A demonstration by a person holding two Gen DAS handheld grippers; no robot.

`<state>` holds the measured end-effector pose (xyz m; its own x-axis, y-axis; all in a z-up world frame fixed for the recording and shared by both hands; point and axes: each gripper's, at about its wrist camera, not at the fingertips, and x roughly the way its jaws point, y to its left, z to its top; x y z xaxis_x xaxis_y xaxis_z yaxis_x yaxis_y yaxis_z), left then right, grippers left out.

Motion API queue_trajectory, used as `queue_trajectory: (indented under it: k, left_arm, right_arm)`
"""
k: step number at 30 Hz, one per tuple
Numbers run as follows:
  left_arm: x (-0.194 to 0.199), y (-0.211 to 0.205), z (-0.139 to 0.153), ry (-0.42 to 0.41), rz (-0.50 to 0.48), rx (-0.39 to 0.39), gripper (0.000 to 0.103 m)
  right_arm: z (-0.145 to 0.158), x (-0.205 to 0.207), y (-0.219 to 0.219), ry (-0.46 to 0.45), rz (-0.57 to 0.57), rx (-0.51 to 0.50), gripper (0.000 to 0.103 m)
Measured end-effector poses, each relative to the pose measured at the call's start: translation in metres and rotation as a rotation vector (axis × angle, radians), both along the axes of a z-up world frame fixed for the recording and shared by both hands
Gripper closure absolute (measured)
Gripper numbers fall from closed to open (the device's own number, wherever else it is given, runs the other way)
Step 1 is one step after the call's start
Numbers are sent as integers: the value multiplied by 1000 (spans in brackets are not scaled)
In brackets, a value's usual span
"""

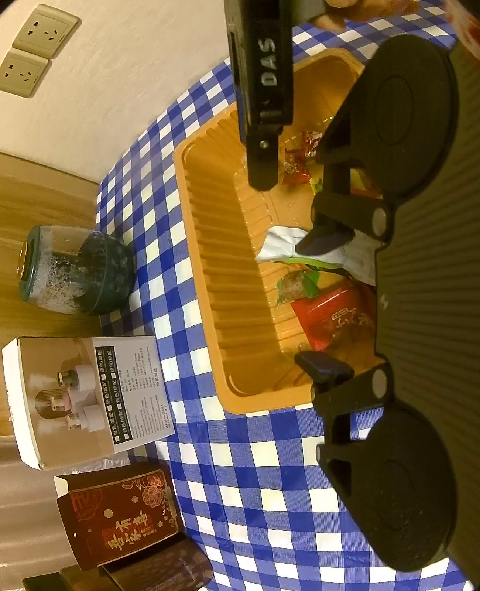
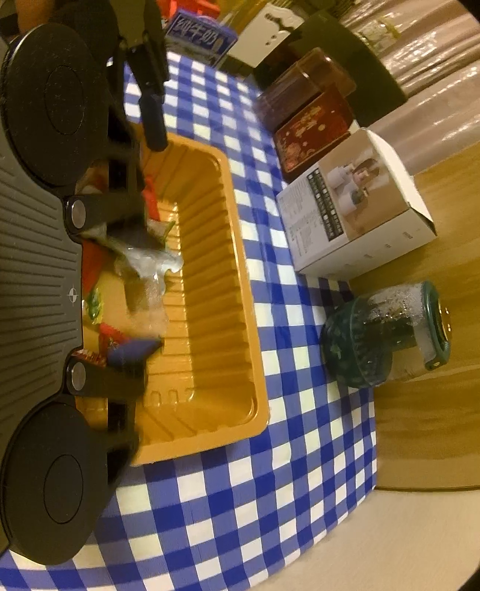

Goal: Organize snacks

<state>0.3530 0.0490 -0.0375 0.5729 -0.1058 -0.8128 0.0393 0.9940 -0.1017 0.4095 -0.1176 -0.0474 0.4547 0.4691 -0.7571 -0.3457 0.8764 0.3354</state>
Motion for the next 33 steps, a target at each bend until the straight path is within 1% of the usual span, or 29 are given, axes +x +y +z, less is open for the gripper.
queue_trajectory:
  k: [3,14,16,19,21,22,26,33]
  left_arm:
    - [1,0,-1,-2,-5,5,36]
    - [1,-2,-1,-5,-13,15,35]
    - [-1,-1,0,-7,-15,16,33]
    - [-2,-2,2,-12,-17,17,28]
    - [-4,-3,4,-18,-21,18,23]
    - [-4,-3,5,-19,-25,19,22]
    - [-7,-5,9,-29,-30,28,14]
    - [-16,-9,20,-46,-38,42,4]
  right_arm:
    - [3,-1,-3,-26,-18,-2,26]
    - [1,-1,-12,-8,-33,-21,26]
    - [2,-2,-13,-7,-35,-25,26]
    - [4,-2,-16,-7,-35,-30,26]
    - [6,-3,-17,-14,-38,-41,26]
    - [7,-4,-18,-19,-38,-48,26]
    - [12,-6,-24,-24,-45,-57,25]
    - [22,-13,-33,-28,-50,-67,24]
